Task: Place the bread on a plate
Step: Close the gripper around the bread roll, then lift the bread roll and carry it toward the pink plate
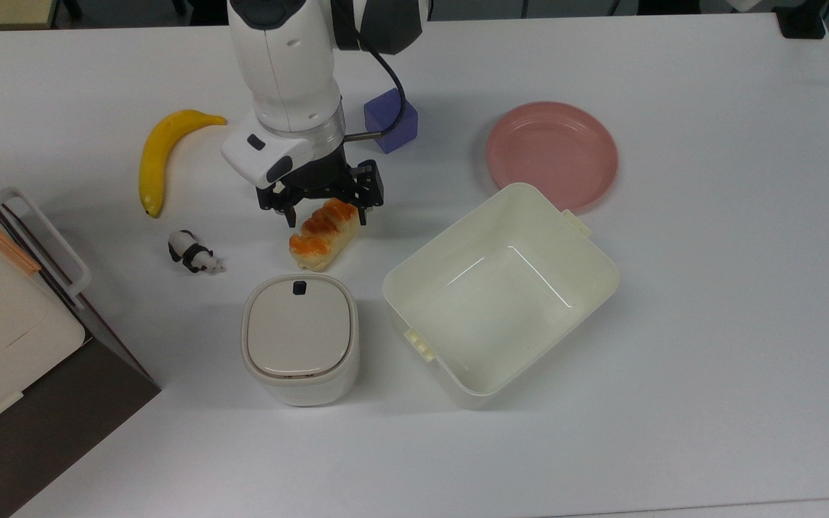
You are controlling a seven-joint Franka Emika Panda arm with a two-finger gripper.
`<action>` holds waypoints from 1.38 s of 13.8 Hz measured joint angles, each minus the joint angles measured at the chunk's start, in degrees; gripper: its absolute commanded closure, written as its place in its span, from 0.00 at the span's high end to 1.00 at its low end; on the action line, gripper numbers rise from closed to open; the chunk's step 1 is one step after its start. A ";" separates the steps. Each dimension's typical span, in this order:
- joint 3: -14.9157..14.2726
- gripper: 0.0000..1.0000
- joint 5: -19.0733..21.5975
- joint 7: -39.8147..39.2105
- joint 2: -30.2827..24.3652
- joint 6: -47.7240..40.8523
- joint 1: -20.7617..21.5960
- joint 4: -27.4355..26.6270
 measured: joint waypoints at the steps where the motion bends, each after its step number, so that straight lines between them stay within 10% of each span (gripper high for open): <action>1: 0.00 1.00 -0.06 -0.03 0.16 0.00 0.01 -0.43; 14: -0.11 1.00 -2.46 -0.32 2.41 2.33 -1.08 -3.97; 17: -0.11 0.83 -2.48 -0.34 3.10 3.37 -1.36 -3.97; 19: -0.11 0.50 -2.48 -0.35 3.44 3.81 -1.36 -3.97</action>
